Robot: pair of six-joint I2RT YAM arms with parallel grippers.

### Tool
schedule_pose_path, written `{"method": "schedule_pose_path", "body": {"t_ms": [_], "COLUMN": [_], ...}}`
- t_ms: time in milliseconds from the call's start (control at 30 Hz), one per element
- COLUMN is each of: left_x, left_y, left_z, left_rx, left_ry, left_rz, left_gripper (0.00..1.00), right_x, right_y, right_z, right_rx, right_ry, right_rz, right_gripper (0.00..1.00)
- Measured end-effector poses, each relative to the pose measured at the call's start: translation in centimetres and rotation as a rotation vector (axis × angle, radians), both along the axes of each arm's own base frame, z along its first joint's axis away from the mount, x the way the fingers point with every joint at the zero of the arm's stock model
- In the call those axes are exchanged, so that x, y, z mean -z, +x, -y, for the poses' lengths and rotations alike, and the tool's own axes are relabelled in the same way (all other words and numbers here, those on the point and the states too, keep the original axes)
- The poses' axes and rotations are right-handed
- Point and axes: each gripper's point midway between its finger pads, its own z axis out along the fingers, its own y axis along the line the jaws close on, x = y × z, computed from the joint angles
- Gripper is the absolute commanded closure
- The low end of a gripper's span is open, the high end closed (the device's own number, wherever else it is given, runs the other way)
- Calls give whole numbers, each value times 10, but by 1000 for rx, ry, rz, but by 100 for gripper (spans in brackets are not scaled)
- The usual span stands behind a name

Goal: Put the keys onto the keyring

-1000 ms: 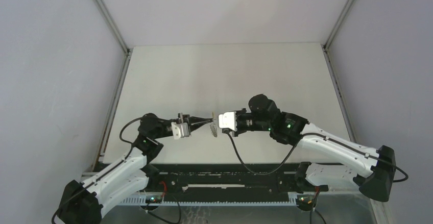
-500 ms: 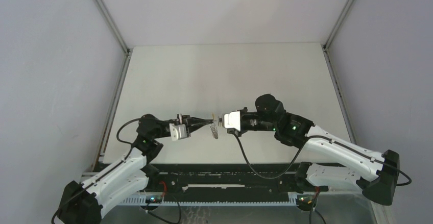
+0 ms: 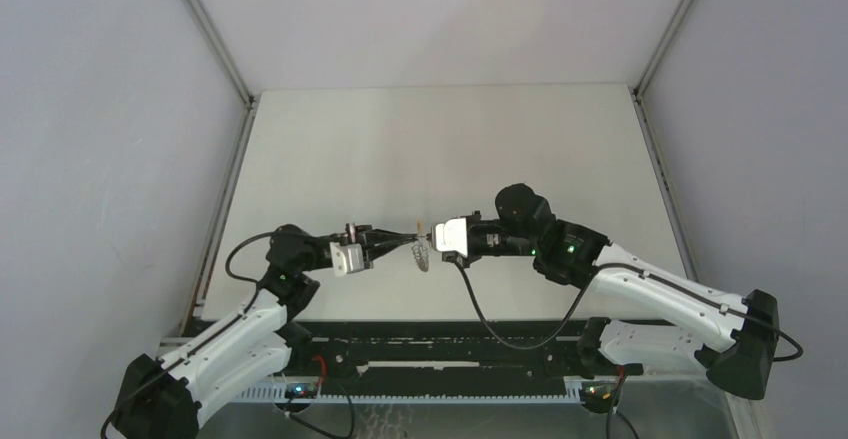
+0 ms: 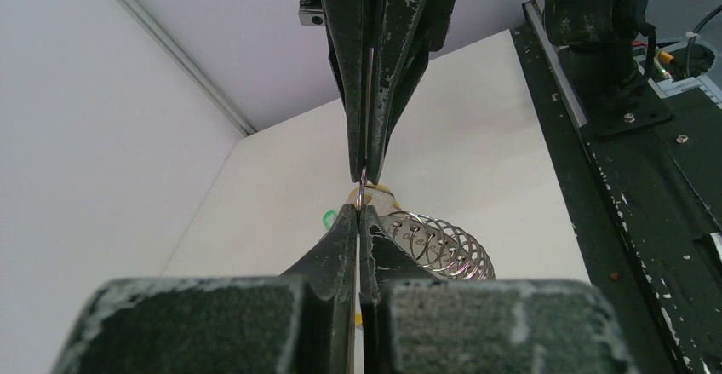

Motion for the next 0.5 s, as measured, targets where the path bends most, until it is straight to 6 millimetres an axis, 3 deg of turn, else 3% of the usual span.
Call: {"method": "schedule_pose_path", "body": {"t_ms": [500], "left_x": [-3], "left_y": [-1], "left_z": [0], "left_rx": [3], "left_ry": [-8], "left_rz": [6], "left_gripper": [100], "right_x": [1], "right_y": [1], "right_z": [-1], "right_rx": [3], "right_ry": [-4], "right_rz": [0], "right_gripper": [100]}}
